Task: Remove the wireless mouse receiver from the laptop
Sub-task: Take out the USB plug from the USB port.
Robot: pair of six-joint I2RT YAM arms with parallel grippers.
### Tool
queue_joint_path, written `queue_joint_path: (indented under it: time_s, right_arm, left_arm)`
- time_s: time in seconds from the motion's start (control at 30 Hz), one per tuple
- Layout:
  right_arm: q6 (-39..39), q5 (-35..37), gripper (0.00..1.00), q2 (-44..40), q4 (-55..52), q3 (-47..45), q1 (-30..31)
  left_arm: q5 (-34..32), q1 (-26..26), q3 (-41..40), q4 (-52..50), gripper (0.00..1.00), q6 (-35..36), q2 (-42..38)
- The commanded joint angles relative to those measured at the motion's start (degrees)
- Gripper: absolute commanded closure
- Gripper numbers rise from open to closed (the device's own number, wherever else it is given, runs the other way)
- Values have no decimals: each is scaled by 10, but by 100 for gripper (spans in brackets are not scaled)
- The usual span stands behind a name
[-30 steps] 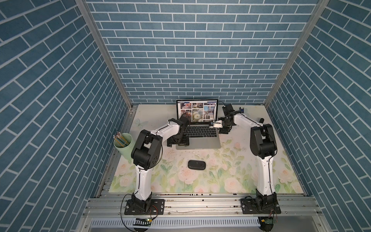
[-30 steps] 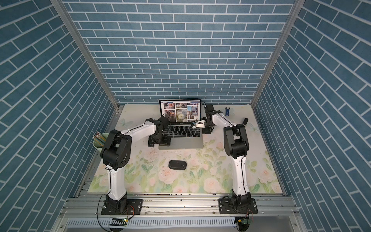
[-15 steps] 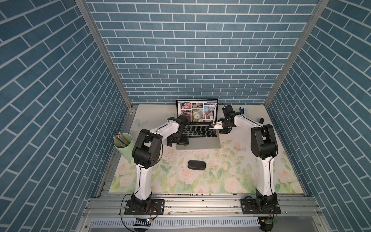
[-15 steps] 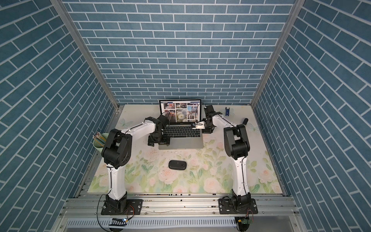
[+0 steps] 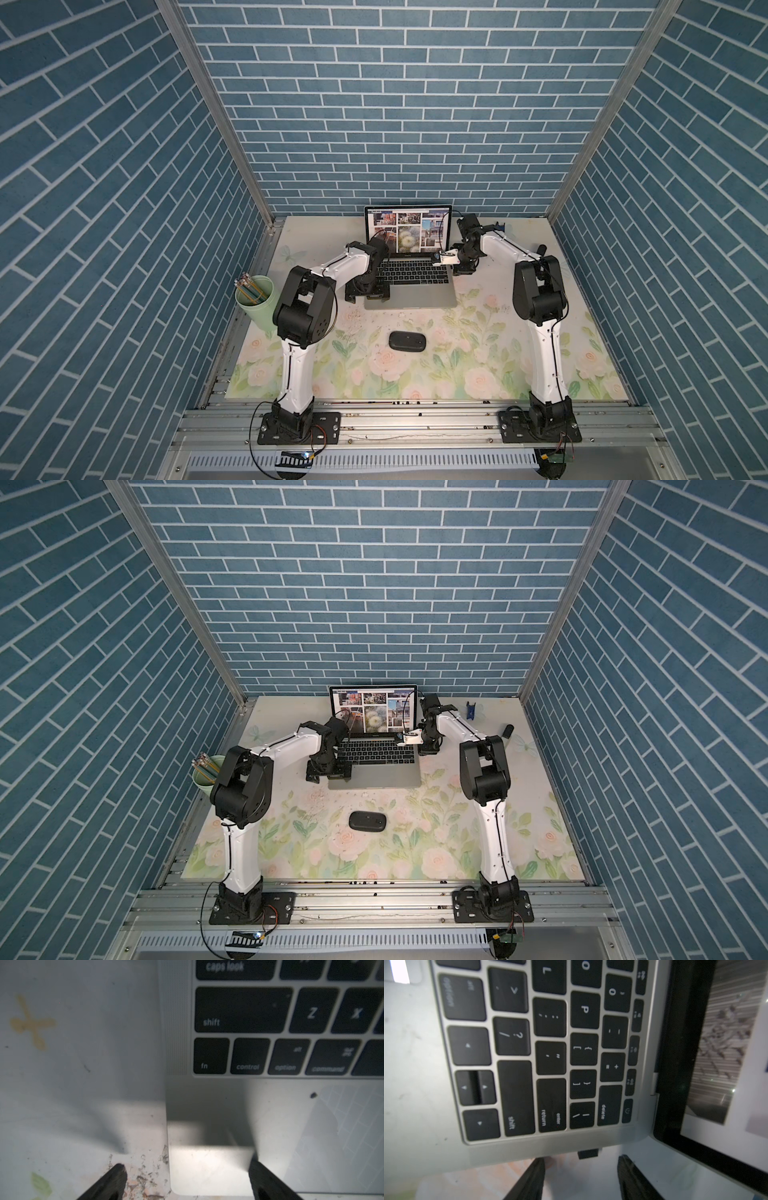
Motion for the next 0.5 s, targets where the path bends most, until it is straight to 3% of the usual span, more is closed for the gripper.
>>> queue_joint_path:
  time_s: [0.0, 0.47]
  right_arm:
    - [-10, 18, 41, 78, -77, 0, 1]
    - [-12, 11, 46, 136, -104, 56, 2]
  left_arm:
    - [-6, 1, -15, -15, 3, 8, 34]
    - [4, 2, -12, -19, 4, 22, 39]
